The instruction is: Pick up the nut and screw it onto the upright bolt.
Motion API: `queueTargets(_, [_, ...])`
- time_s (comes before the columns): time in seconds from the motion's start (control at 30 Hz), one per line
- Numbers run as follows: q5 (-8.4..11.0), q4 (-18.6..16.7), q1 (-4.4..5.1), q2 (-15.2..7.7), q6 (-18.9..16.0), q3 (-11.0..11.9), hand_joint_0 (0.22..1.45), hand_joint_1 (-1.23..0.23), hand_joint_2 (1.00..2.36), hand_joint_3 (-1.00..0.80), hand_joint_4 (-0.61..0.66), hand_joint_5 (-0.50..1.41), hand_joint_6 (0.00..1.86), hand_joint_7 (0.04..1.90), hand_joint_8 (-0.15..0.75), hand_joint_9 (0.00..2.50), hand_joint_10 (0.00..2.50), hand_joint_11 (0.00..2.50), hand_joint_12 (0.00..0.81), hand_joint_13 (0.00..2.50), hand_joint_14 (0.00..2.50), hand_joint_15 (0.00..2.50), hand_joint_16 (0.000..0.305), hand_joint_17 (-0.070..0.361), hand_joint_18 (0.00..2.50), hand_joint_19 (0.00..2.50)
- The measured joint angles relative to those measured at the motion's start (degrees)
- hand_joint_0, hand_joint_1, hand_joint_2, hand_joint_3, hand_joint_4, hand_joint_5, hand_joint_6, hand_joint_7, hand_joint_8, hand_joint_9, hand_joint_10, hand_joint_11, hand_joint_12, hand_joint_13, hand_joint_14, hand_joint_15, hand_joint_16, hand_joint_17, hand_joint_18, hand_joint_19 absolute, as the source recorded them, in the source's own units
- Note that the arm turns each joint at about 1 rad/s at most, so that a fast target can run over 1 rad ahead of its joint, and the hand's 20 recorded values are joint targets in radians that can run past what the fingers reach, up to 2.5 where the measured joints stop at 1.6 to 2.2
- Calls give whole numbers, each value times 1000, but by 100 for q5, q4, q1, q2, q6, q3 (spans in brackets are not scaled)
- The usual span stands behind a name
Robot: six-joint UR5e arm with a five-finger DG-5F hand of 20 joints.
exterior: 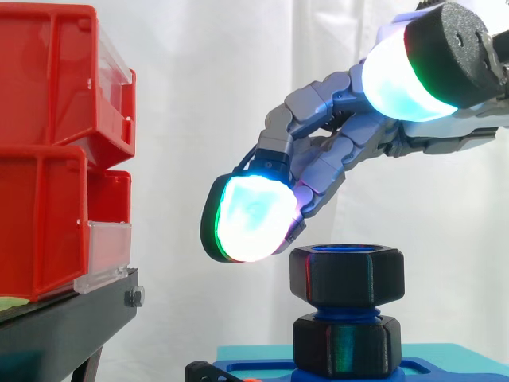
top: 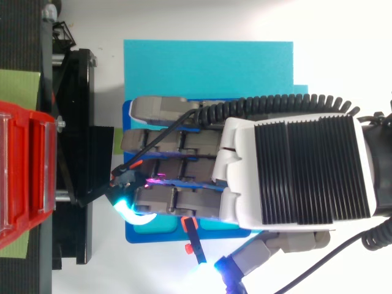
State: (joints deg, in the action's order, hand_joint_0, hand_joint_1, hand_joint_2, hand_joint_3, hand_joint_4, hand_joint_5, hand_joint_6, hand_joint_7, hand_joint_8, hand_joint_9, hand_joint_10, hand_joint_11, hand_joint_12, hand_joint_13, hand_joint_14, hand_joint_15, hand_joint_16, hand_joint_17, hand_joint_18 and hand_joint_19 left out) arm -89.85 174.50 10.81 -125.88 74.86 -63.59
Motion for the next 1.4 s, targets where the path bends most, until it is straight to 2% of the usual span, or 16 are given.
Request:
queueTargets(0.63, [-52, 50, -90, 2, 24, -22, 514, -129, 1000, -500, 236, -106, 503, 832, 257, 624, 0, 0, 320, 311, 0, 0, 33, 74, 0, 0])
queueTargets(0.93, [-92, 152, -203, 2, 62, -22, 523, -150, 1000, -500, 281, -77, 504, 952, 259, 670, 0, 0, 309, 341, 0, 0, 29, 66, 0, 0])
queueTargets(1.4, [-161, 250, -431, 3, 89, -22, 528, -172, 1000, -500, 289, -52, 504, 1114, 262, 709, 0, 0, 303, 356, 0, 0, 28, 64, 0, 0])
